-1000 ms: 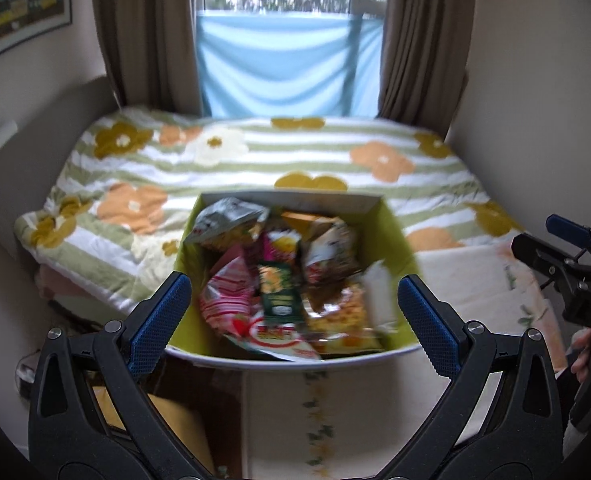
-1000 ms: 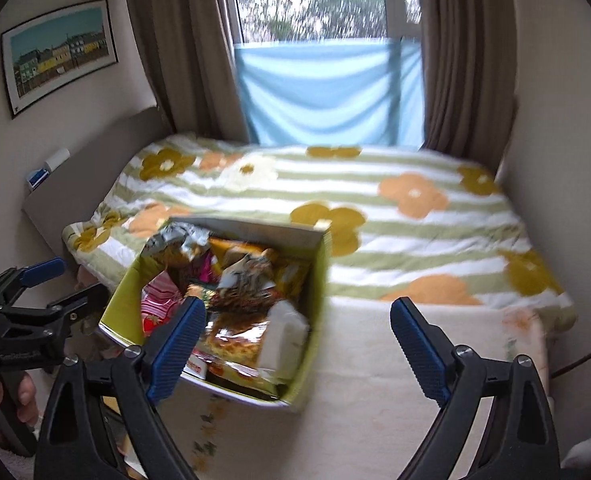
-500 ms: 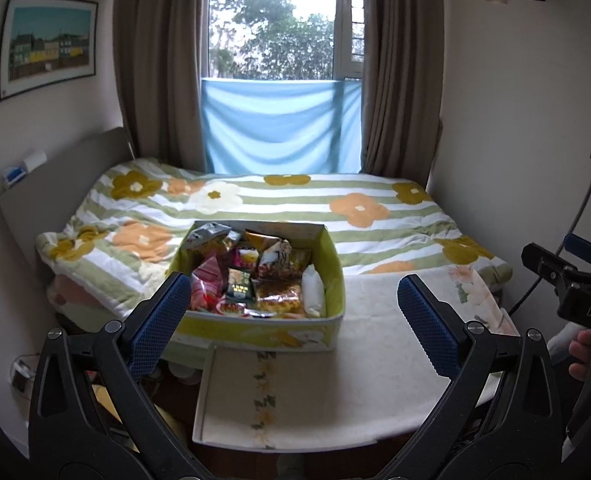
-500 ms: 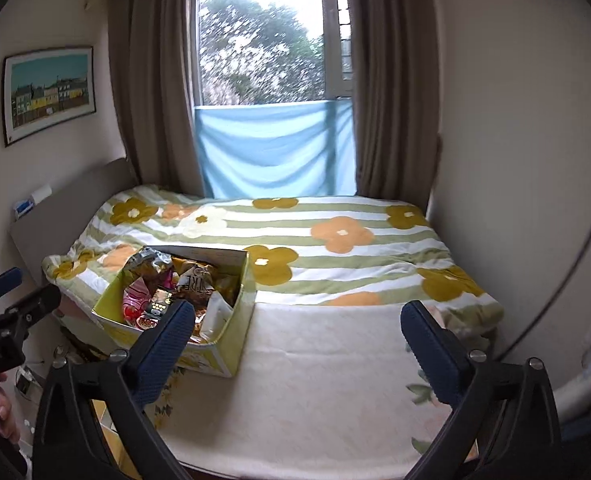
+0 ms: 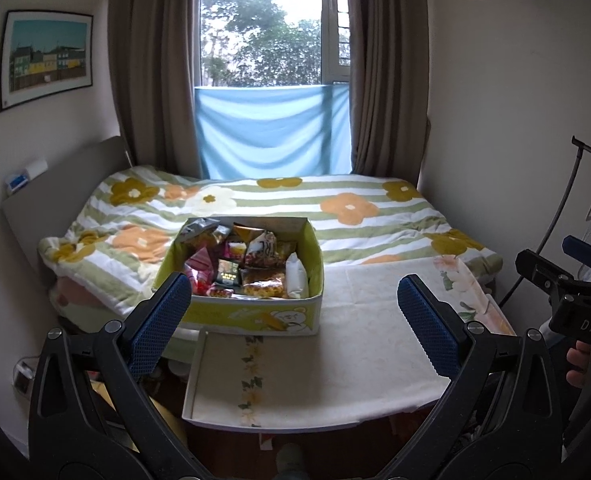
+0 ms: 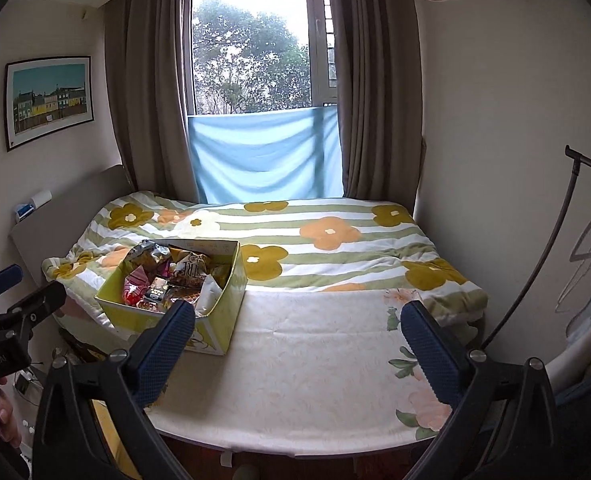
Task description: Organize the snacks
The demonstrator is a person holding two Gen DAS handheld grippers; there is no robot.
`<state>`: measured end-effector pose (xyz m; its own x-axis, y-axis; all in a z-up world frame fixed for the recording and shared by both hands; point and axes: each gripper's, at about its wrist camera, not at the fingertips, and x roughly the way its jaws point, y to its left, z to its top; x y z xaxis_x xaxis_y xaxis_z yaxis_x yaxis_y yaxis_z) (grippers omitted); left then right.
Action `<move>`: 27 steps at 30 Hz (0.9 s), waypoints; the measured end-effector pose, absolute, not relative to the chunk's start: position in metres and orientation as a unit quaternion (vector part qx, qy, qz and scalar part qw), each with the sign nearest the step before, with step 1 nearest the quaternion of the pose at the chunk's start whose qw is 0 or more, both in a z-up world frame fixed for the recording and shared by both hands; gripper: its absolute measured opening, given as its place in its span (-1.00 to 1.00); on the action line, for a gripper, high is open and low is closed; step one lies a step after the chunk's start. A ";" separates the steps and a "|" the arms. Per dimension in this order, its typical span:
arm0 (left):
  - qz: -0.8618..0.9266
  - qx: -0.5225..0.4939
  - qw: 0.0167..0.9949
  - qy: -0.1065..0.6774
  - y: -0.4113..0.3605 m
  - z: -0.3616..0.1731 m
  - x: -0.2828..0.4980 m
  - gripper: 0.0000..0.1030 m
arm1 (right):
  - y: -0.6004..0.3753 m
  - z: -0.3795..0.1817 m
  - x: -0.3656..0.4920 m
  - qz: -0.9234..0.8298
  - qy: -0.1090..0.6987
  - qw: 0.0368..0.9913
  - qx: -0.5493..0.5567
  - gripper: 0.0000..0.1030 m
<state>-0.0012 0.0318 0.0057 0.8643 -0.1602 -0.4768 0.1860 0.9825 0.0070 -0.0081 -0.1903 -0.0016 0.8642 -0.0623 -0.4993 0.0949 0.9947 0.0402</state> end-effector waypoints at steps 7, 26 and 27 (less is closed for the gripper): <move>-0.093 0.029 0.966 0.239 0.029 0.009 -0.004 0.99 | -0.194 -0.002 -0.012 -0.044 0.251 0.966 0.033 0.99; -0.084 0.031 0.968 0.235 0.031 0.009 0.000 0.99 | -0.196 -0.004 -0.009 -0.049 0.251 0.966 0.041 0.99; -0.083 0.030 0.968 0.235 0.030 0.010 0.001 0.99 | -0.195 -0.003 -0.009 -0.049 0.251 0.966 0.041 0.99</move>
<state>0.0006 0.0305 0.0096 0.8754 -0.1461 -0.4609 0.1747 0.9844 0.0198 -0.0089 -0.1954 -0.0035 0.8694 -0.0736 -0.4886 0.1144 0.9920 0.0541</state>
